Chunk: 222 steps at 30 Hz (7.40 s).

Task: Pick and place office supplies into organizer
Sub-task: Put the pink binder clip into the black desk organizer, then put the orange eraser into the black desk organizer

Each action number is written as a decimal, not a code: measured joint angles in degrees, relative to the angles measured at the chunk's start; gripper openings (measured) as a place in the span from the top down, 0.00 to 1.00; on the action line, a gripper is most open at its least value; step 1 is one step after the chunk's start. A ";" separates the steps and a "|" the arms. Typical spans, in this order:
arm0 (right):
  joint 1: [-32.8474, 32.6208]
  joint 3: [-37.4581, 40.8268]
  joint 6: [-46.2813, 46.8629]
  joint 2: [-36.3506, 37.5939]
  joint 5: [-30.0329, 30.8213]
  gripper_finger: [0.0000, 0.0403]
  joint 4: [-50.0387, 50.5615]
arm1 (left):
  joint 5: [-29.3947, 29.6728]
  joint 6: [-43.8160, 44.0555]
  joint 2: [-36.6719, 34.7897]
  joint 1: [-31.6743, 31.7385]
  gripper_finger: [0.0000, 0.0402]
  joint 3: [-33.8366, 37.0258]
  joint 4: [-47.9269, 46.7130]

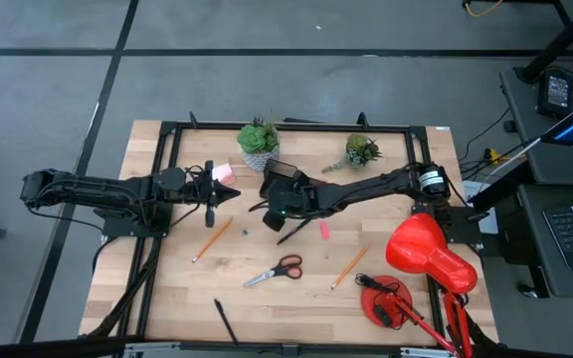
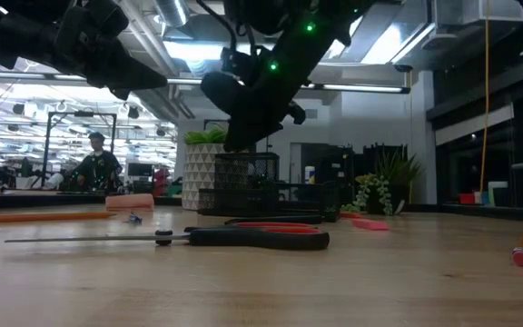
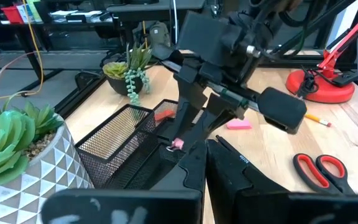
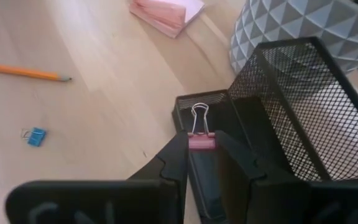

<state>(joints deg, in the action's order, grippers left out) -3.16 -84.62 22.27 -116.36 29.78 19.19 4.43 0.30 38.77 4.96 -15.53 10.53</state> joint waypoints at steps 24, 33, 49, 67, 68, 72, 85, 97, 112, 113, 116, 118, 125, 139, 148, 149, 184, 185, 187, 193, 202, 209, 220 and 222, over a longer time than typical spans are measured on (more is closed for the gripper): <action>0.56 2.40 4.43 -3.38 2.74 0.83 -1.25 | 0.00 0.00 -0.01 0.00 0.99 0.00 -0.01; 1.13 2.43 5.80 -4.49 6.58 0.83 -1.82 | 0.02 0.00 -0.01 -0.01 0.99 0.02 -0.03; 1.74 2.43 6.83 -4.49 4.06 0.83 -1.63 | 0.02 0.11 0.00 -0.01 0.99 0.02 -0.03; 2.89 2.40 10.48 -4.49 4.00 0.70 -1.69 | 0.02 0.50 -0.01 -0.01 0.99 0.02 -0.03; 2.89 2.40 10.48 -4.49 3.98 0.70 -1.69 | 0.02 0.50 -0.01 0.00 0.99 0.02 -0.03; 2.89 2.34 10.42 -4.49 4.00 0.68 -1.67 | 0.01 0.50 0.00 -0.01 0.99 0.02 -0.03; 0.05 -7.57 2.74 -4.45 3.11 0.89 3.95 | 0.02 0.46 -0.01 0.01 0.99 0.02 -0.03; -2.80 -10.93 2.92 -2.82 5.12 0.99 16.00 | 0.02 -1.88 -0.01 0.02 0.99 0.02 -0.14; -5.05 -8.57 1.08 0.00 12.77 1.00 22.49 | 0.63 -2.96 0.02 0.00 0.99 0.04 -2.23; -5.07 -7.40 1.48 0.25 12.74 1.00 21.52 | 0.63 -2.52 0.02 0.00 0.99 0.04 -2.28; -5.82 -3.52 2.78 1.66 12.37 1.00 16.80 | 0.61 -1.68 0.02 -0.01 0.99 0.04 -2.53; -6.64 -0.70 3.14 3.55 12.23 1.00 14.01 | 0.61 -1.66 0.02 -0.01 0.99 0.04 -2.92; -9.84 10.00 2.60 12.50 12.22 1.00 0.17 | 0.57 -2.04 0.02 0.00 0.99 0.04 -4.13; -14.40 34.33 -1.97 25.03 12.42 1.00 -28.89 | 0.45 -2.99 0.02 -0.01 0.99 0.03 -6.14; -13.21 45.79 -1.25 30.61 12.76 1.00 -34.07 | 0.63 -3.06 0.02 0.02 0.99 0.03 -6.64; -13.08 46.38 -1.92 31.10 12.79 1.00 -34.45 | 0.61 -3.06 0.02 0.02 0.99 0.02 -6.70; 1.63 57.94 -3.10 36.95 3.06 0.47 -25.28 | 9.49 -0.02 0.02 0.02 0.99 0.02 -8.38; 1.84 57.94 -3.30 36.95 3.06 0.45 -25.35 | 9.49 -0.01 -0.01 0.02 0.99 0.02 -8.13; 2.38 57.92 -3.79 36.95 2.69 0.42 -25.29 | 9.49 0.19 -0.01 0.02 0.99 0.03 -8.13; 5.02 57.92 -8.13 36.95 -4.43 0.40 -25.06 | 9.50 2.66 -0.01 0.02 0.99 0.03 -8.12; 11.24 57.92 -10.39 36.95 -7.62 0.41 -24.64 | 9.51 3.69 -0.01 0.02 0.99 0.02 -8.14; 13.66 57.89 -10.77 34.70 -12.02 0.41 -24.91 | 9.51 4.72 0.00 0.02 0.99 0.02 -8.14; 16.19 57.84 -14.00 26.09 -15.00 0.41 -33.76 | 9.62 5.16 -0.01 0.04 0.99 0.02 -8.14; 17.07 57.73 -14.34 24.85 -16.21 0.41 -35.32 | 9.63 5.23 -0.01 0.04 0.99 0.03 -8.14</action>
<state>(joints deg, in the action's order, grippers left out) 13.91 -26.89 7.92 -91.52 13.57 -16.13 14.05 5.53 38.76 4.99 -15.50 2.39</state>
